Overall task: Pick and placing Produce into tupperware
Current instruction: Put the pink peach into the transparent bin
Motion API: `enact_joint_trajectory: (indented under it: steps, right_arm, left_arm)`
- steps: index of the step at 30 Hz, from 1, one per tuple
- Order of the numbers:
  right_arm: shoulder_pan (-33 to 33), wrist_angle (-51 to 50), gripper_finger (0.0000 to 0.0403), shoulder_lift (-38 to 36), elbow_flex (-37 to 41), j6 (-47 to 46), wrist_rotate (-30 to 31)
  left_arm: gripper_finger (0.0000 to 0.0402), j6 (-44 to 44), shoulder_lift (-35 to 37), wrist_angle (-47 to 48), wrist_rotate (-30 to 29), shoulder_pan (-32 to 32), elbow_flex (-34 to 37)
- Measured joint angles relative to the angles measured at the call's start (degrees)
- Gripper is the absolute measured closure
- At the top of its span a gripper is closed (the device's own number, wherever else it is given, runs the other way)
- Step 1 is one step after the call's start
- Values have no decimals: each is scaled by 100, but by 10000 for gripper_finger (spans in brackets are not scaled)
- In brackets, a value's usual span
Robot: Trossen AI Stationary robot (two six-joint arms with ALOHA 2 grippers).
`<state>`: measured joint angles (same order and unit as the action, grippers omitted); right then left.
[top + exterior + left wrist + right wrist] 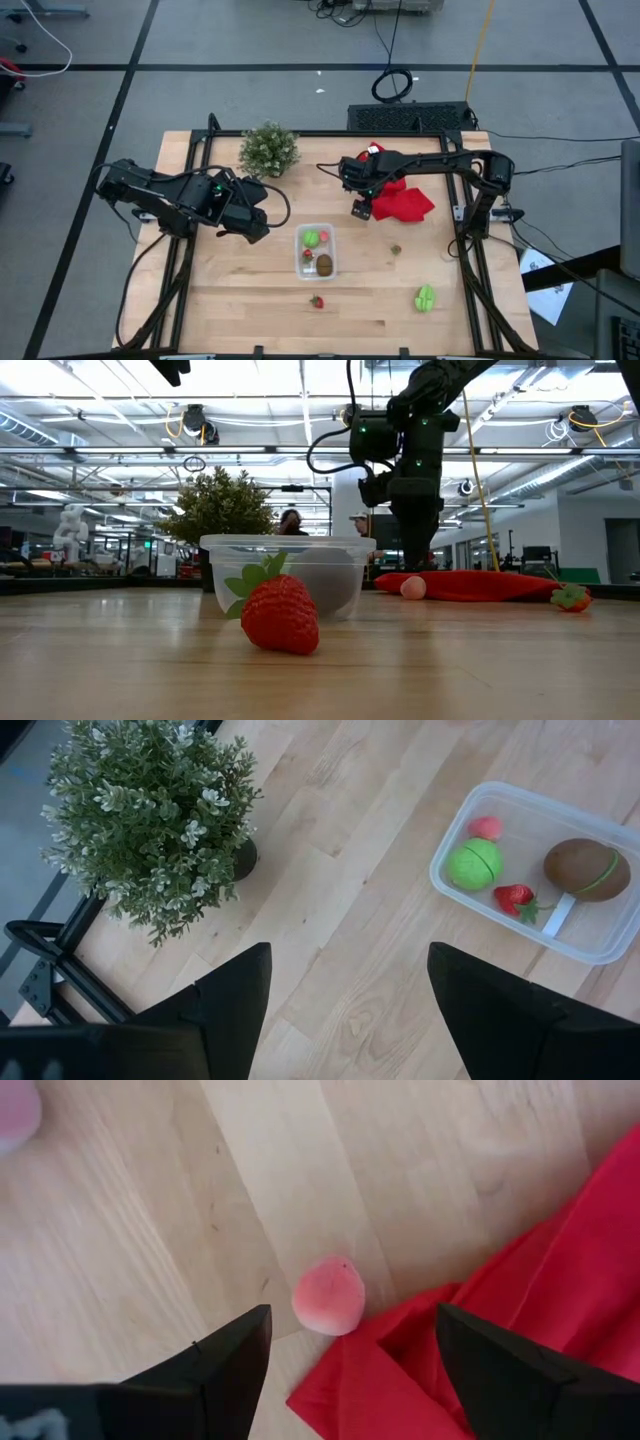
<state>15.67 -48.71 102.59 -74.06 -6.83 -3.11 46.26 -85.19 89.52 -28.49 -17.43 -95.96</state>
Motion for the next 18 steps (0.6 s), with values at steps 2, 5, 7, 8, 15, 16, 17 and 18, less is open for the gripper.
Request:
enact_joint_trajectory:
  steps: [2,5,7,8,15,16,17,18]
  right_arm:
    - [-3,13,132,0,0,0,-7]
    - [-1,23,132,0,0,-99,-7]
    - [7,19,132,0,0,-179,-9]
    - [17,15,132,0,0,-189,-10]
    - [144,42,132,1,-2,-293,-175]
    - [163,53,132,4,-2,-299,-175]
    - [188,54,132,7,-2,-299,-176]
    - [201,56,132,9,-2,-299,-178]
  left_arm:
    - [128,2,-2,0,2,0,0]
    - [128,3,0,0,2,0,0]
    - [128,33,0,0,8,0,0]
    - [128,42,0,0,21,0,0]
    - [128,52,-1,-2,39,0,0]
    - [128,52,0,-2,39,0,0]
    - [128,50,0,-2,39,0,0]
    - [128,50,-2,-4,39,0,0]
